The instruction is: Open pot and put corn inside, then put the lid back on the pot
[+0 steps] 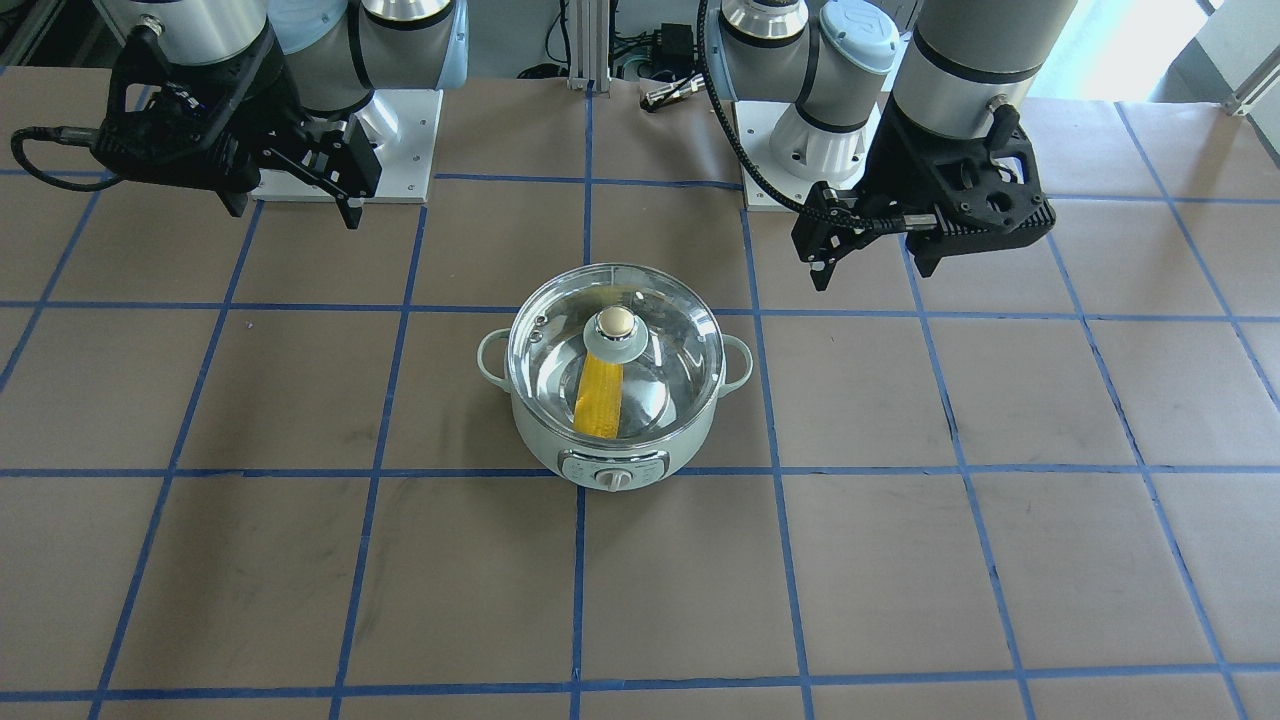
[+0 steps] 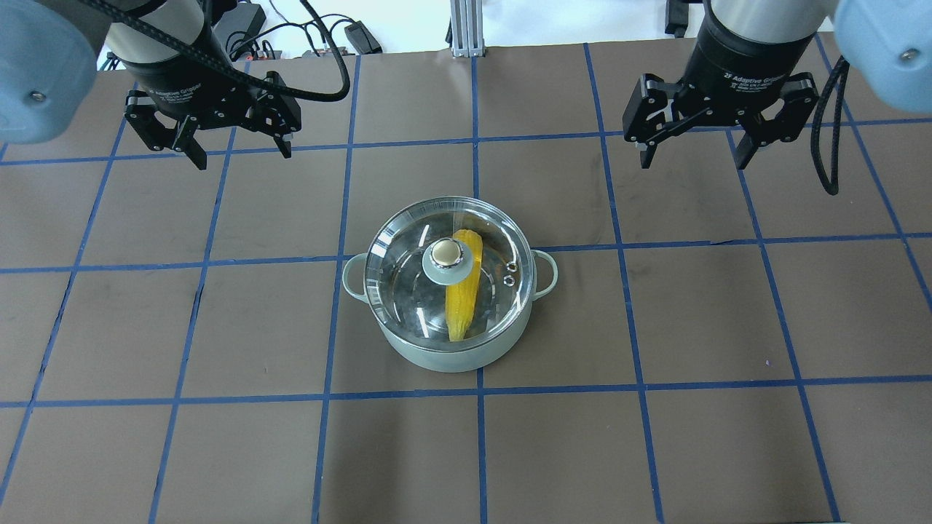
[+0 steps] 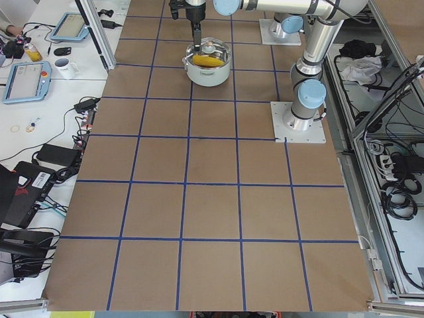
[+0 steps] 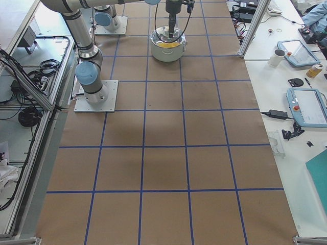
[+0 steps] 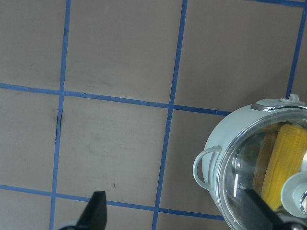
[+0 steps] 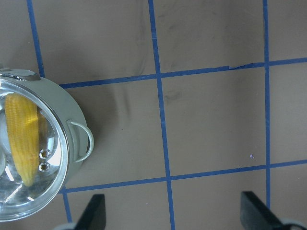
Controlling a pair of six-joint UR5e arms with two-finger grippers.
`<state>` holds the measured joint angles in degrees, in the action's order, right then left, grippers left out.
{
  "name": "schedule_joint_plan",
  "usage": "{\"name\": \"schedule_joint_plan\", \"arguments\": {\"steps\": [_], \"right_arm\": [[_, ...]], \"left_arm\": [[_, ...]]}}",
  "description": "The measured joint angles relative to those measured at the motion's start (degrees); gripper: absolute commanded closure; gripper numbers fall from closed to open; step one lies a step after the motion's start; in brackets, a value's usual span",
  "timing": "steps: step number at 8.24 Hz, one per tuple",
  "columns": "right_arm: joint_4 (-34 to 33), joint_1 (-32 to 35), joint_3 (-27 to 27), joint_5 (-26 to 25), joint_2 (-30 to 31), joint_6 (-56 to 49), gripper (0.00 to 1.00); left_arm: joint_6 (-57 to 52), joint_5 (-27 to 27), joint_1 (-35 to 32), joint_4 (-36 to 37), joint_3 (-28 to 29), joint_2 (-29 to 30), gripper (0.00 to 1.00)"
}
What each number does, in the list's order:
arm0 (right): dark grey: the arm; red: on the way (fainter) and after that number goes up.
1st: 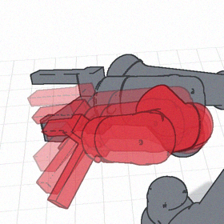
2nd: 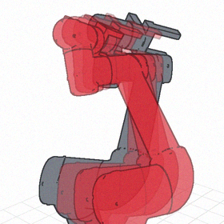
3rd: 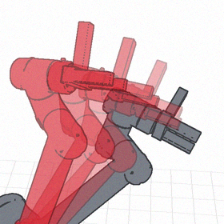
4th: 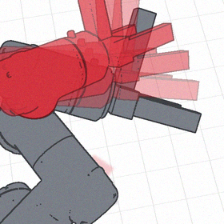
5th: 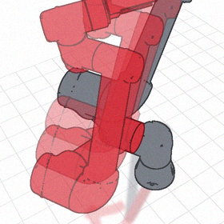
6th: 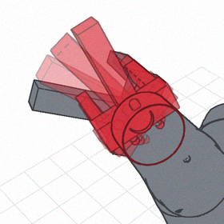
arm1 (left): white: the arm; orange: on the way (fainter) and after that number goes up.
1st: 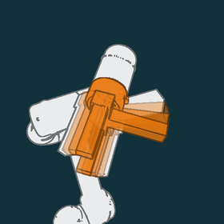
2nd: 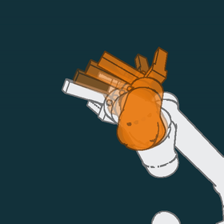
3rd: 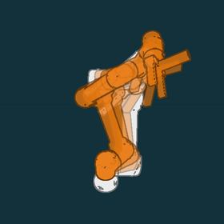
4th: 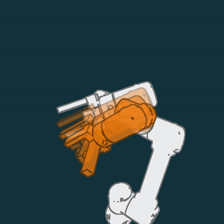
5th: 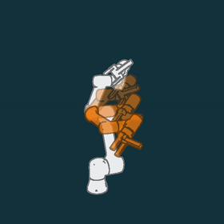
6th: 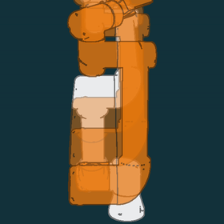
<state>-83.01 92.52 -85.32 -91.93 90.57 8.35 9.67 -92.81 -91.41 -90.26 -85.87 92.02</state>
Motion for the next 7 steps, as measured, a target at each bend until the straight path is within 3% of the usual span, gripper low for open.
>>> {"name": "schedule_joint_plan", "arguments": {"steps": [7], "right_arm": [[-1.1,0.03,-0.37,0.78,-0.21,0.25,0.0]], "left_arm": [[-0.02,0.17,0.0,-0.09,-0.09,0.0,0.0]]}}
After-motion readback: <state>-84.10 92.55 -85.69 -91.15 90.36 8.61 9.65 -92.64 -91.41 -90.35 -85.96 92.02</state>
